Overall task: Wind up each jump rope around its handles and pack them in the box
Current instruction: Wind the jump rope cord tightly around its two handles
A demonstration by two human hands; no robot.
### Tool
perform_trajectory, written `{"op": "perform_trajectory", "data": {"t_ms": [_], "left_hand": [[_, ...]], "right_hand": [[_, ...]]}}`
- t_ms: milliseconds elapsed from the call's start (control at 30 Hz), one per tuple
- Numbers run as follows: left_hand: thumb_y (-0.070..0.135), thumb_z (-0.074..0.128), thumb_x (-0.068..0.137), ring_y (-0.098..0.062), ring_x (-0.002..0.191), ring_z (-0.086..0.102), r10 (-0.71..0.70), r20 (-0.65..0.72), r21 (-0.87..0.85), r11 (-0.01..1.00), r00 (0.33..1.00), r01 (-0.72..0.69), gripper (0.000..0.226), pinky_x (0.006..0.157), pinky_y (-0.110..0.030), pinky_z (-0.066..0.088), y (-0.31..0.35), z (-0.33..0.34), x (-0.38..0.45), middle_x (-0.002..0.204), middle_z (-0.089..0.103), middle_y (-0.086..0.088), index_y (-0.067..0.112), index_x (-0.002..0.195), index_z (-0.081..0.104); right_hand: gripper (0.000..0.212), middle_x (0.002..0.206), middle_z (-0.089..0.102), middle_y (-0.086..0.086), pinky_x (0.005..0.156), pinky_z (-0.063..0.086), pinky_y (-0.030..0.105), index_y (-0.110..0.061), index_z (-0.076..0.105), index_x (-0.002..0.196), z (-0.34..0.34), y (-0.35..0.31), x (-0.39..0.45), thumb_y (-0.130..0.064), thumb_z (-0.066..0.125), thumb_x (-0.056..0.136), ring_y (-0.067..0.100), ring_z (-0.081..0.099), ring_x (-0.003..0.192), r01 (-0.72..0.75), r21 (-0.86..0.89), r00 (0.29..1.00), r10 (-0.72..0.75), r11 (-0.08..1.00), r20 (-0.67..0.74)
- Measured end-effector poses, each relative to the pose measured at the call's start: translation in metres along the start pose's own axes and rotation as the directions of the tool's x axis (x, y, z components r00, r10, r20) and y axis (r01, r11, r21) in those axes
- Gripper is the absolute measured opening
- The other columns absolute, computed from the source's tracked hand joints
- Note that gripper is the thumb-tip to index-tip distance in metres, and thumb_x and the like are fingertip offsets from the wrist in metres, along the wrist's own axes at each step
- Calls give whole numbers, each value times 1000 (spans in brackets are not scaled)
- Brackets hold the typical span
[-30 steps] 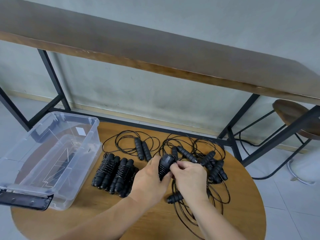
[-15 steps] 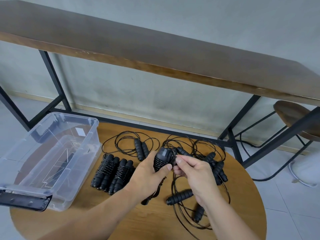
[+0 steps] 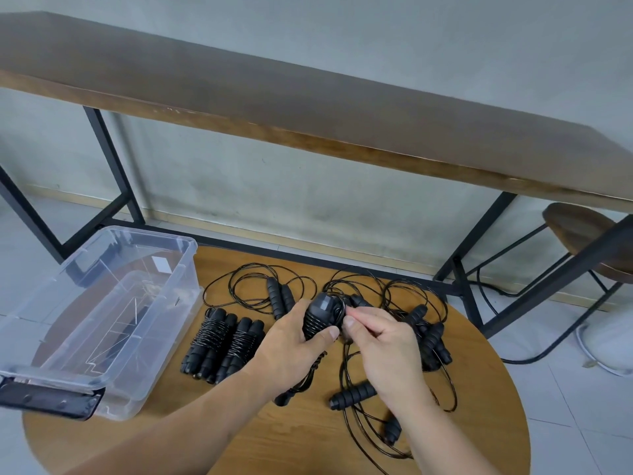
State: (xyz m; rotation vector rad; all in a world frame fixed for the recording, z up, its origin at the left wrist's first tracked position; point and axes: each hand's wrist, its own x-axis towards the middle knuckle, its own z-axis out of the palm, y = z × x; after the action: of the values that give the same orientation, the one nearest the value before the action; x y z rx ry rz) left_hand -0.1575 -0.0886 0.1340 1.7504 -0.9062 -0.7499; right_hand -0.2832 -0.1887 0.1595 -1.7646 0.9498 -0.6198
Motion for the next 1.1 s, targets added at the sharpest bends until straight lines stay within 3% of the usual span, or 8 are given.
{"op": "perform_trajectory", "data": {"t_ms": [133,267,433,533,667,833,933,1100], "left_hand": [[38,63,94,-13,82,63,6,9,-8,1000,1000,-6,19,77,-28,52,2,3,-2,91,70,1,34,110,54],[39,62,94,-25,82,62,9,11,-32,999,1000,-9,19,78,-37,52,1,5,1,92,70,-5,33,109,54],[36,63,94,-19,85,63,-20,-10,-96,995,1000,19,15,81,-34,53,0,10,1,92,69,1,33,106,56],[38,66,91,-24,87,66,-52,-35,-171,984,998,46,18,83,-43,55,-1,13,2,91,70,-2,31,105,58],[31,67,92,-27,90,68,-87,-36,-246,966,996,75,15,84,-46,56,0,12,2,91,72,-5,27,105,60],[32,67,92,-19,84,66,-68,-12,-247,967,998,63,16,82,-41,54,3,11,2,86,68,4,26,106,60],[35,66,91,-16,87,65,-51,12,-241,969,999,53,20,84,-37,54,3,11,-1,89,68,7,28,108,59],[32,65,94,-16,88,66,-55,37,-198,978,998,61,19,82,-34,54,6,7,1,91,68,4,27,112,58]], "right_hand": [[28,103,68,-19,79,44,0,-33,72,109,3,-2,-8,-14,68,90,-10,61,98,54,-105,996,-61,993,-62],[46,100,70,-20,83,52,12,-41,55,122,3,-6,-16,-13,70,89,-10,63,93,52,-83,994,-60,995,-96],[45,105,68,-28,72,42,0,-42,52,123,3,-2,-17,-18,70,89,-18,59,81,33,-157,994,-48,987,-99],[47,104,67,-26,80,48,7,-38,58,119,6,2,-19,-7,71,87,-13,62,96,30,-61,995,-35,998,-96],[42,101,71,-15,80,51,8,-40,68,98,10,5,-19,-1,72,84,-7,66,92,51,-13,990,-52,999,-133],[37,98,72,-8,73,48,3,-35,68,107,7,5,-16,-3,71,86,-8,65,88,7,138,992,10,990,-125],[34,100,71,-4,75,47,3,-31,71,104,2,5,-14,-2,72,86,-6,64,88,45,94,991,-33,995,-128],[37,105,69,-15,84,50,10,-41,71,96,-1,5,-9,-5,71,87,-5,63,96,91,24,993,-89,996,-77]]}}
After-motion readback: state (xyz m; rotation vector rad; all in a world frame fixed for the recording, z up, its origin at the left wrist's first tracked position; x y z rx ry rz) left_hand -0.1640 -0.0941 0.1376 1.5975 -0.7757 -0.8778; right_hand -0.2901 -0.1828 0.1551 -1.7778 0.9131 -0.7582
